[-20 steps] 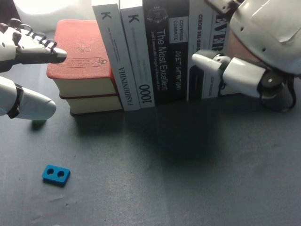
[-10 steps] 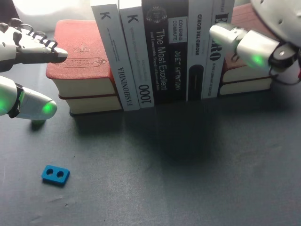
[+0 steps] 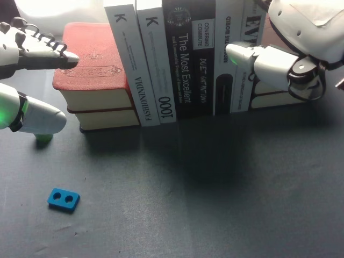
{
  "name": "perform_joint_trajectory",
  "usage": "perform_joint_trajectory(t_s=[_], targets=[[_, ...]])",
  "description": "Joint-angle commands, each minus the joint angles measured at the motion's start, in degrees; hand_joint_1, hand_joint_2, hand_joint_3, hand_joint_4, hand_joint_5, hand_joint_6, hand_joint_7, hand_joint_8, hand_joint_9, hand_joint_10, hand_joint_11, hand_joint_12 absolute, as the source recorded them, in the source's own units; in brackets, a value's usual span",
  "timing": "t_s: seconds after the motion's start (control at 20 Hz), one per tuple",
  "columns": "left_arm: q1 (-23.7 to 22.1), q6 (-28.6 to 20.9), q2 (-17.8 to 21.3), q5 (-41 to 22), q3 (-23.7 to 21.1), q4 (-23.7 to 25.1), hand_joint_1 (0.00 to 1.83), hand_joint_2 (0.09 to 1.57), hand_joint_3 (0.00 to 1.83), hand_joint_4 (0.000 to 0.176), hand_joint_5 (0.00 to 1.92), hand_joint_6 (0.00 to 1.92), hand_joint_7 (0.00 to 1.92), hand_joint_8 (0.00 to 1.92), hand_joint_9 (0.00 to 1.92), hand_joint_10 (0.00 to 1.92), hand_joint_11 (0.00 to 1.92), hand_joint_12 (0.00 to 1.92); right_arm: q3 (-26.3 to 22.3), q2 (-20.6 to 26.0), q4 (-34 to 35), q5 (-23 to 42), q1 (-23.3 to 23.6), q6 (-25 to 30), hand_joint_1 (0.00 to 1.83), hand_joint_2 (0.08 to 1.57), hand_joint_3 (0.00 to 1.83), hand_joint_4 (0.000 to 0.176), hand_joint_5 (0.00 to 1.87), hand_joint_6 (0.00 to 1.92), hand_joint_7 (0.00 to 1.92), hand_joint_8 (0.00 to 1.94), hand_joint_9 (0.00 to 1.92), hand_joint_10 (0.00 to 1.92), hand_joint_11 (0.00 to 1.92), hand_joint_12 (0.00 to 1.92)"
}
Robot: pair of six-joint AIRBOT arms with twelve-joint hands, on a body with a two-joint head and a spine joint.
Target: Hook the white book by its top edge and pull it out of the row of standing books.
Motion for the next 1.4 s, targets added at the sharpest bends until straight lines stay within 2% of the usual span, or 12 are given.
perform_joint_trajectory(t_s=[0.0,0.2,0.6,0.85,1.15,1.35], targets=[[-0.9,0.0,0.1,4.8,-0.2,0.6,0.0,1.16,0.01,0.0,0.01,0.0,0.01,0.0,0.0,0.0,0.0,0.0,0.4,0.0,-3.5,5.3,0.9,0.1,0.0,1.29,0.01,0.0,0.03,0.0,0.0,0.0,0.0,0.0,0.0,0.0],[-1.0,0.0,0.1,4.6,-0.2,0.6,0.0,1.17,0.01,0.0,0.0,0.0,0.0,0.0,0.0,0.0,0.0,0.0,1.4,-1.7,-3.4,4.8,0.2,-0.4,0.0,1.3,0.01,0.0,0.04,0.01,0.02,0.01,0.0,0.0,0.0,0.0],[-1.8,0.1,0.6,3.9,-0.3,0.6,0.0,1.17,0.01,0.0,0.01,0.0,0.01,0.0,0.0,0.0,0.0,0.0,0.9,-1.4,-1.4,4.7,-1.3,-2.7,0.0,1.29,0.0,0.0,0.04,0.0,0.01,0.0,0.0,0.0,0.0,0.0],[-1.8,0.1,0.6,3.9,-0.2,0.6,0.0,1.17,0.0,0.0,0.0,0.0,0.0,0.0,0.0,0.0,0.0,0.0,-2.1,0.7,-1.3,4.7,-1.9,-3.7,0.0,1.3,0.0,0.0,0.03,0.0,0.0,0.0,0.0,0.0,0.0,0.0],[-2.0,0.1,0.7,3.9,0.1,0.6,0.0,1.17,0.0,0.0,0.0,0.0,0.0,0.0,0.0,0.0,0.0,0.0,-7.1,3.9,3.3,4.9,-1.8,-9.6,0.0,1.29,0.0,0.0,0.03,0.0,0.0,0.0,0.0,0.0,0.0,0.0],[-2.2,0.2,0.8,3.9,0.4,0.6,0.0,1.18,0.01,0.0,0.01,0.0,0.0,0.0,0.0,0.0,0.0,0.0,-10.6,5.6,4.1,4.5,-1.7,-10.6,0.0,1.29,0.0,0.0,0.05,0.0,0.01,0.0,0.0,0.0,0.0,0.0]])
